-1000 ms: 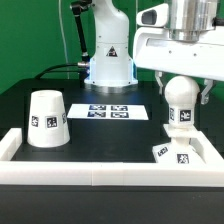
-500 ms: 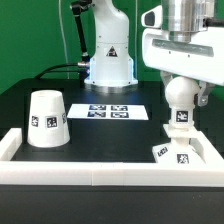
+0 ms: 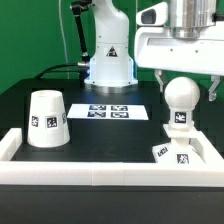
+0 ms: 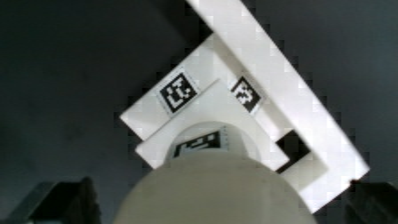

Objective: Assemble lamp

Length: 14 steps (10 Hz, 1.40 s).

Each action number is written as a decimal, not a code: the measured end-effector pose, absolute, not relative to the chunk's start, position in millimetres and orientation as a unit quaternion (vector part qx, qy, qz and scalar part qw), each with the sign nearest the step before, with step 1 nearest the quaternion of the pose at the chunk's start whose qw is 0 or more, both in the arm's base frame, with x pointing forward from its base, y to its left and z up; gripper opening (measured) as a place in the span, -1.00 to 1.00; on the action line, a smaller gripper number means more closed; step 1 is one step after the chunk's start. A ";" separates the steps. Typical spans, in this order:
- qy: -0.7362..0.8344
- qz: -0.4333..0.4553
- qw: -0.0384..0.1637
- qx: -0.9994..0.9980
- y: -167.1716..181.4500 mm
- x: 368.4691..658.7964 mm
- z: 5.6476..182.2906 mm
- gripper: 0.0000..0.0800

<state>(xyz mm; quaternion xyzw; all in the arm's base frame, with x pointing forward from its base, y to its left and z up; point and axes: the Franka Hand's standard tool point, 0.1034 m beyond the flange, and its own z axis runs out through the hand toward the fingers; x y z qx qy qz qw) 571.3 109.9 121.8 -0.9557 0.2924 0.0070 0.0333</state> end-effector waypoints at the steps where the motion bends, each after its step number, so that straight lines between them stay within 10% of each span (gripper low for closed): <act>1: 0.252 0.004 0.034 -0.967 109.4 569.2 122.9 0.75; 14: -0.323 -0.024 0.017 -0.946 98.3 575.0 123.4 0.75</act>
Offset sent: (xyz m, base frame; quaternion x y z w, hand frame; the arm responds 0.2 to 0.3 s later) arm -0.0023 -0.0023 0.0046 0.0066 -0.0018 -0.2037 0.9790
